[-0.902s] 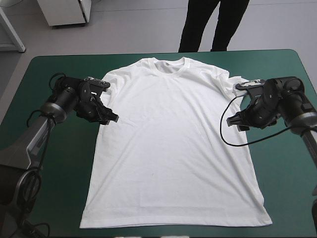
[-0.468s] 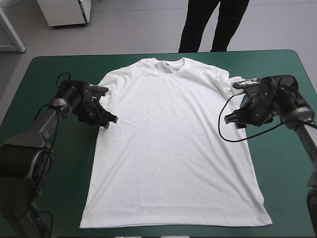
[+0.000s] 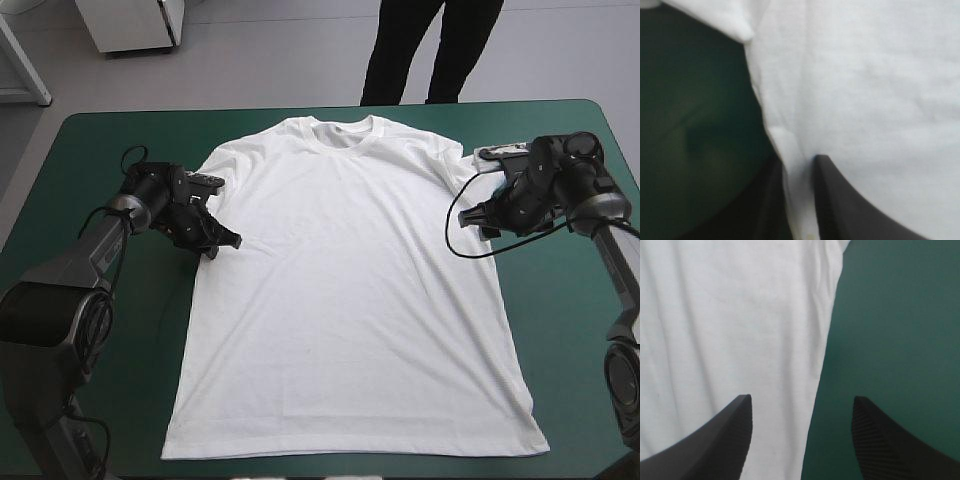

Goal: Fold the cloth

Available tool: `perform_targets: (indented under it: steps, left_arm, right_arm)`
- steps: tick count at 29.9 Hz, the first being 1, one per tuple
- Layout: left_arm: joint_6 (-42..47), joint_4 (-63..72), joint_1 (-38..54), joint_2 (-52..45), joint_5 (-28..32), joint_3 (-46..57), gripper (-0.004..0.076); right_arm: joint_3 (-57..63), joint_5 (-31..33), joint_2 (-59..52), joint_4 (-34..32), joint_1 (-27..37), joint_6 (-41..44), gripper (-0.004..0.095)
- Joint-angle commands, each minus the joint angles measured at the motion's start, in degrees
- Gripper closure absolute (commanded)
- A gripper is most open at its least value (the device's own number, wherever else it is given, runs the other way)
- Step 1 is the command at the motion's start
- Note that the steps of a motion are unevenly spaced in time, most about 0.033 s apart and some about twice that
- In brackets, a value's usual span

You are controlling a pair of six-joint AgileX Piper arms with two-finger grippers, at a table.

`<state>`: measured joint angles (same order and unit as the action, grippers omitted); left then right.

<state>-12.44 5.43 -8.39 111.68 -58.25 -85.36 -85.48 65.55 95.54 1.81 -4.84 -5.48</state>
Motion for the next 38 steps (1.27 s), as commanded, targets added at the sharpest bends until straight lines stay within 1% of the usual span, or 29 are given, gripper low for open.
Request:
perform_targets:
  steps: [1,4,10,14,24,36,38]
  left_arm:
    - [-0.53,3.72,-0.62,0.27,0.01,-0.19,0.068]
    - [-1.48,3.72,-1.3,0.71,0.01,-0.19,0.0747]
    - [-2.11,5.02,-1.85,0.71,-0.31,-0.19,0.0746]
    - [-3.43,7.22,-1.85,0.61,-0.31,-0.2,0.0746]
    - [-4.91,7.56,-1.97,0.5,-1.8,-1.34,0.0746]
    - [-5.79,7.8,-1.97,-0.38,-1.68,-1.38,0.0746]
    - [-5.95,8.38,-1.97,-0.49,-1.68,-1.38,0.0746]
  right_arm:
    - [-4.36,-0.62,-1.24,2.23,2.46,-0.42,0.0354]
    - [-5.51,-0.62,-0.02,3.59,3.93,-1.56,0.0354]
    - [-5.6,-1.08,3.7,5.73,4.39,-4.03,0.0354]
    - [-6.02,-1.32,7.18,5.8,4.39,-4.33,0.0354]
    - [-13.18,-0.4,14.7,6.13,4.39,-4.33,0.0354]
    - [-13.46,0.78,18.72,5.87,4.27,-4.57,0.0354]
    - [-13.46,1.42,19.37,5.74,3.84,-4.57,0.0383]
